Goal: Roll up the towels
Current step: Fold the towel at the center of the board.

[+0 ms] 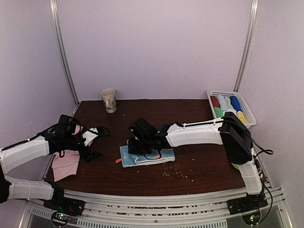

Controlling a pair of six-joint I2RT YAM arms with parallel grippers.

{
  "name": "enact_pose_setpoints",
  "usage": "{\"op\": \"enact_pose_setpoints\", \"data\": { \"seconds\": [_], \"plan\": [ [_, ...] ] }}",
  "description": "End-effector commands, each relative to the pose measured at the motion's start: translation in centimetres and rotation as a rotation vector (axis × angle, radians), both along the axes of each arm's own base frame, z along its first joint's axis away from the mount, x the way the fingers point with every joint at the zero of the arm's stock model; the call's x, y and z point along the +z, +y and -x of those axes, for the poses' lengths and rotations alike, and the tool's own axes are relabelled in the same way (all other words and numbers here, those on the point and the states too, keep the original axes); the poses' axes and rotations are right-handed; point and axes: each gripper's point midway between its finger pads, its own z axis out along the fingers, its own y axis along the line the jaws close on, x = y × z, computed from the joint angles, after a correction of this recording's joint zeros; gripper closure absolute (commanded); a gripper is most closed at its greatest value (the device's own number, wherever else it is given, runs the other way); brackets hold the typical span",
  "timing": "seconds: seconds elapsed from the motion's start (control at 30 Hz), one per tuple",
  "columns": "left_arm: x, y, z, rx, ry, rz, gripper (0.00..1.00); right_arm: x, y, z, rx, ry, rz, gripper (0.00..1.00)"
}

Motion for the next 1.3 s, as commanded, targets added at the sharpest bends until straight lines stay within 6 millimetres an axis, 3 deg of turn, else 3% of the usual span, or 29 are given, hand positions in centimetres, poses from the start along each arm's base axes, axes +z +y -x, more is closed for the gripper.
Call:
{"op": "enact_pose_setpoints", "data": {
  "seconds": [0.0,0.53,0.8,0.87,1.03,1.27],
  "plan": [
    [-0.2,0.0,-0.3,0.011,-0.005,0.011,0.02,0.5,1.1,0.5,0.032,-0.011,-0.006,0.99],
    [-0.4,0.1,-0.4,0.014,-0.001,0.008,0.02,2.3,2.1,0.7,0.053,-0.035,-0.044,1.00],
    [-0.5,0.1,-0.4,0.014,0.002,0.006,0.02,2.6,3.5,1.6,0.094,-0.042,-0.064,0.98],
    [-0.5,0.1,-0.4,0.015,0.002,0.006,0.02,2.6,4.2,2.1,0.116,-0.037,-0.077,0.94],
    [-0.6,0.1,-0.4,0.016,0.005,0.005,0.02,2.5,5.6,3.3,0.187,-0.021,-0.109,0.71],
    [-0.4,-0.1,-1.1,0.020,0.007,0.009,0.02,3.5,4.4,3.3,0.196,-0.046,-0.110,0.64]
  ]
}}
